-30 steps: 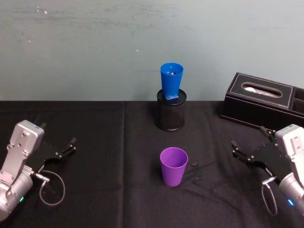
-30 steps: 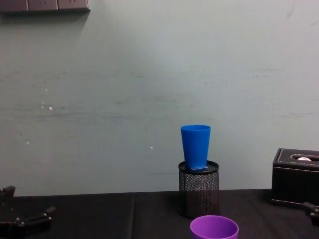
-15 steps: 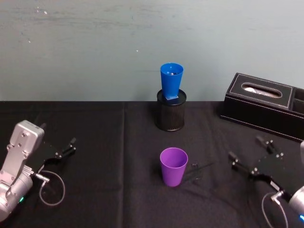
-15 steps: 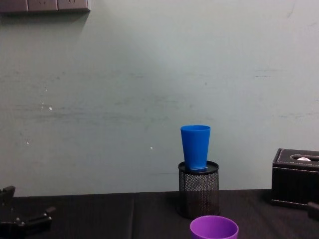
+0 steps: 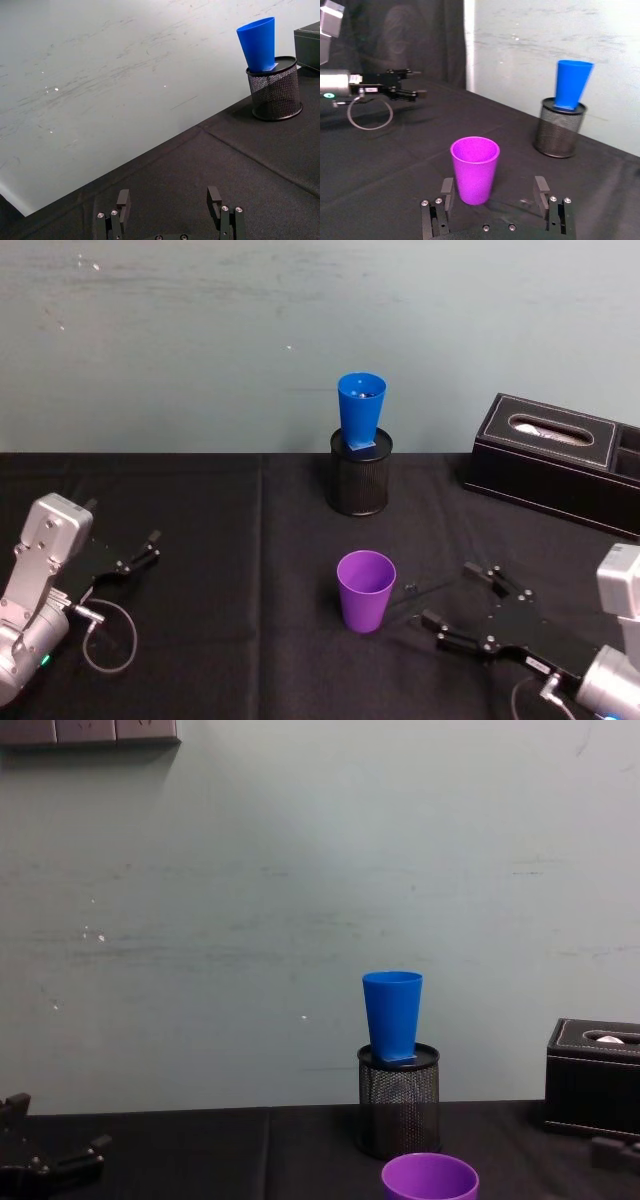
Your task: Pick up one cup with a gripper and tap it against the other cup.
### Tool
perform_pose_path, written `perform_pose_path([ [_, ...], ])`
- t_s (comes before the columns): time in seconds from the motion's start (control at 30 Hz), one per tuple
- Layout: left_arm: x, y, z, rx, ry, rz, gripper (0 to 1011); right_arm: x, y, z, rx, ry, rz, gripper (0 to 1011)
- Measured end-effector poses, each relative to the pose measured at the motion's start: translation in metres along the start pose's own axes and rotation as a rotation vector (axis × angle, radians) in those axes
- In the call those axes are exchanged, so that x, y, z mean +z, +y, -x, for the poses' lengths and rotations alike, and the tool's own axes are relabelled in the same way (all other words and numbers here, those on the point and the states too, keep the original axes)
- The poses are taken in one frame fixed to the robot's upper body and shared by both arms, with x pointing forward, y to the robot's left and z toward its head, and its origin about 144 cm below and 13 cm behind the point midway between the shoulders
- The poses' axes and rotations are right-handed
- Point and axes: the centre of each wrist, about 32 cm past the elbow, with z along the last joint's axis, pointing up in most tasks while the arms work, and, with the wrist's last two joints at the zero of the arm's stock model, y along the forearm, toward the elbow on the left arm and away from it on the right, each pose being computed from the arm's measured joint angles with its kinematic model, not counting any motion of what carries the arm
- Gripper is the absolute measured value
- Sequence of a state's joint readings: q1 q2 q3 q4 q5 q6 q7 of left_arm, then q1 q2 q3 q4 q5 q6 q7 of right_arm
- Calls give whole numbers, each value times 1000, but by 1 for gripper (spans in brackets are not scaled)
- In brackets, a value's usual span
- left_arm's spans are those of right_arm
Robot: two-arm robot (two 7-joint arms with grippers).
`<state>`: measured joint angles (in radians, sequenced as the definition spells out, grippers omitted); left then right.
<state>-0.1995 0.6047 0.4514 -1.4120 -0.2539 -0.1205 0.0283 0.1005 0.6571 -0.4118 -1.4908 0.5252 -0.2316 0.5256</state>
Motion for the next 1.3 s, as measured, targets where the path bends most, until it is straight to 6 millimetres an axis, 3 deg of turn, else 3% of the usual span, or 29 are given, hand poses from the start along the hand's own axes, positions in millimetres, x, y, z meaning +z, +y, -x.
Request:
perform_pose_path([
  [0.37,0,0,0,0,0,0,1005,2,34,-7,80,57,56,1003],
  [1.3,0,0,0,0,0,0,1005,-7,83,-11,122,43,81,1003],
])
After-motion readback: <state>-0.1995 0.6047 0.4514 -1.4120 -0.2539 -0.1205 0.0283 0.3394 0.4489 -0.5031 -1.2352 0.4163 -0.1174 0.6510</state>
